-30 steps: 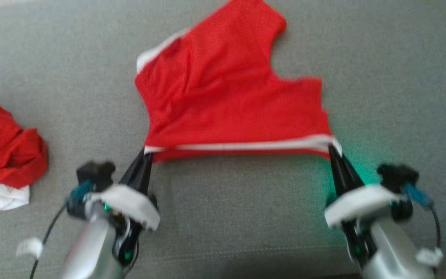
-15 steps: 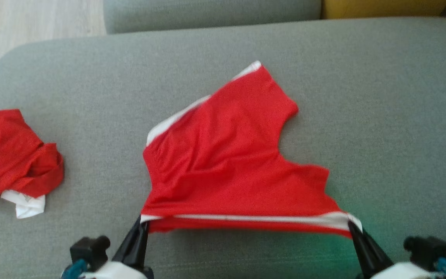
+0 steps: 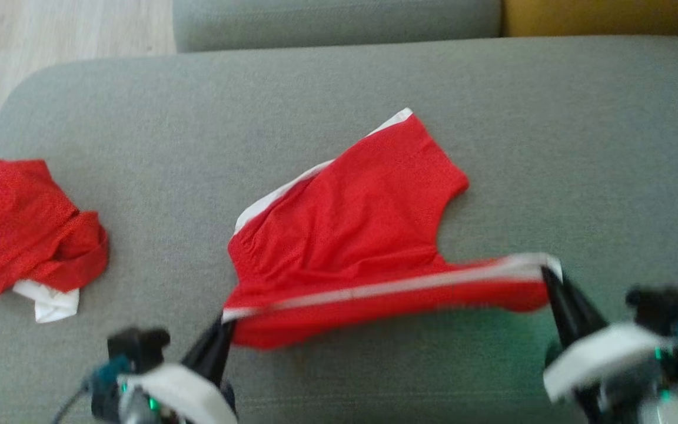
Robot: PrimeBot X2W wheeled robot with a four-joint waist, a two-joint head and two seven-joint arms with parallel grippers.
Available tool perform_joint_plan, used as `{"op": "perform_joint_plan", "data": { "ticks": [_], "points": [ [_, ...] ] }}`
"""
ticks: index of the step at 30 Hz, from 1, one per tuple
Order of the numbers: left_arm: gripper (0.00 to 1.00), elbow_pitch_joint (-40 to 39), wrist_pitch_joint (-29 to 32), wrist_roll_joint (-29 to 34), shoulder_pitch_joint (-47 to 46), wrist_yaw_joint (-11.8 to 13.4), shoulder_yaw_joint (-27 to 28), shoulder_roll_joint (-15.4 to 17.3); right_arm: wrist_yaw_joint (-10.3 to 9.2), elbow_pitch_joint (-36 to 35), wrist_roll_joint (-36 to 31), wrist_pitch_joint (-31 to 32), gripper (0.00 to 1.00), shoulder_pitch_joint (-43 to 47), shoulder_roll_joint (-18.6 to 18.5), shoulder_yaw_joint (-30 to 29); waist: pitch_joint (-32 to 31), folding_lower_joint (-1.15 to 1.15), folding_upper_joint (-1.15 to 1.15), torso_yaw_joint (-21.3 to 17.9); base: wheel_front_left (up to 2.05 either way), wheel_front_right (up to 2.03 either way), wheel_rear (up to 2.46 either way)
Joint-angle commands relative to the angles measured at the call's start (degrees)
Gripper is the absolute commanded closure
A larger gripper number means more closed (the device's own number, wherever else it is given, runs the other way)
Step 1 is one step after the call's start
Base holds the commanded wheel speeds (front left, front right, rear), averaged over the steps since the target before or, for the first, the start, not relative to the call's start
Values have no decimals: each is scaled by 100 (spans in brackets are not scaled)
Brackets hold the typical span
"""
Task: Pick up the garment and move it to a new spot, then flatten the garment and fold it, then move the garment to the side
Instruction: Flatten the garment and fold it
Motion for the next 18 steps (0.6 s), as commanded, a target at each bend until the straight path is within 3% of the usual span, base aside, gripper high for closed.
{"op": "perform_joint_plan", "data": {
  "ticks": [1, 7, 18],
  "points": [
    [100, -178, 63, -24, -542, 20, 370, 167, -5, -97, -47, -43, 100, -627, -125, 6, 174, 1, 0, 104, 0, 0, 0],
    [100, 140, 367, -157, -1634, -227, 275, 127, -5, 1001, -117, -150, 100, -2250, -300, 127, 827, 1, 0, 476, 0, 0, 0],
    [100, 1519, 148, -391, -3385, -535, 16, -218, -5, 3670, -16, -815, 100, -4973, -554, 543, 1608, 1, 0, 934, 0, 0, 0]
  ]
}}
